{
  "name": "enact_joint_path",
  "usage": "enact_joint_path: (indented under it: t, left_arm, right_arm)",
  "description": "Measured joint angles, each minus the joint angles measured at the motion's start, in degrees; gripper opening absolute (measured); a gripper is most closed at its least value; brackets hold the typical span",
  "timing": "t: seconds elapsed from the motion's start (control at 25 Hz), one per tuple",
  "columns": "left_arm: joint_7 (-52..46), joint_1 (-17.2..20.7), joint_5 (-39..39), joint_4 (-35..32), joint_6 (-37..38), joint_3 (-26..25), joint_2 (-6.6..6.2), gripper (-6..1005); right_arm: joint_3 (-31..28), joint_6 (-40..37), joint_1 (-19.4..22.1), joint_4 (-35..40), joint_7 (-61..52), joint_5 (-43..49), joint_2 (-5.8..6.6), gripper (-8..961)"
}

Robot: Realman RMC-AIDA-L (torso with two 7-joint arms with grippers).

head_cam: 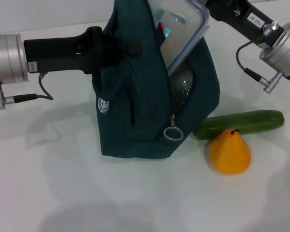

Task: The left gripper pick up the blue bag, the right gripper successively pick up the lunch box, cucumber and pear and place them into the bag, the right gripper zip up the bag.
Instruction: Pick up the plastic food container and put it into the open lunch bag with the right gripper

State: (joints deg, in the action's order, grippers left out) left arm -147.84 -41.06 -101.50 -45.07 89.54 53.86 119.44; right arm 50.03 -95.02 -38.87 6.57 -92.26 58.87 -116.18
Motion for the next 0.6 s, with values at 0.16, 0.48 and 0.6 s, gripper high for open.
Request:
enact_joint_path:
  t: [0.16,0.48,0.6]
  left_arm:
    - [0.21,0.08,0.50,0.00,-0.12,-0.23,0.00,52]
    - [0.27,0.33,0.71,0.05,-0.13,-0.30,0.00,52]
    - [0.27,0.25,0.83,0.08,-0.10,-0.32,0.00,52]
  right_arm:
    - [4.02,1.27,0.41,-0.56,-0.01,0.19,-0.01,96]
    - [9.21,5.41,2.41,-1.97,0.01,0.18,-0.01,96]
    - [9.45,6.85,2.41,-2.76,0.05,0.20,-0.01,97]
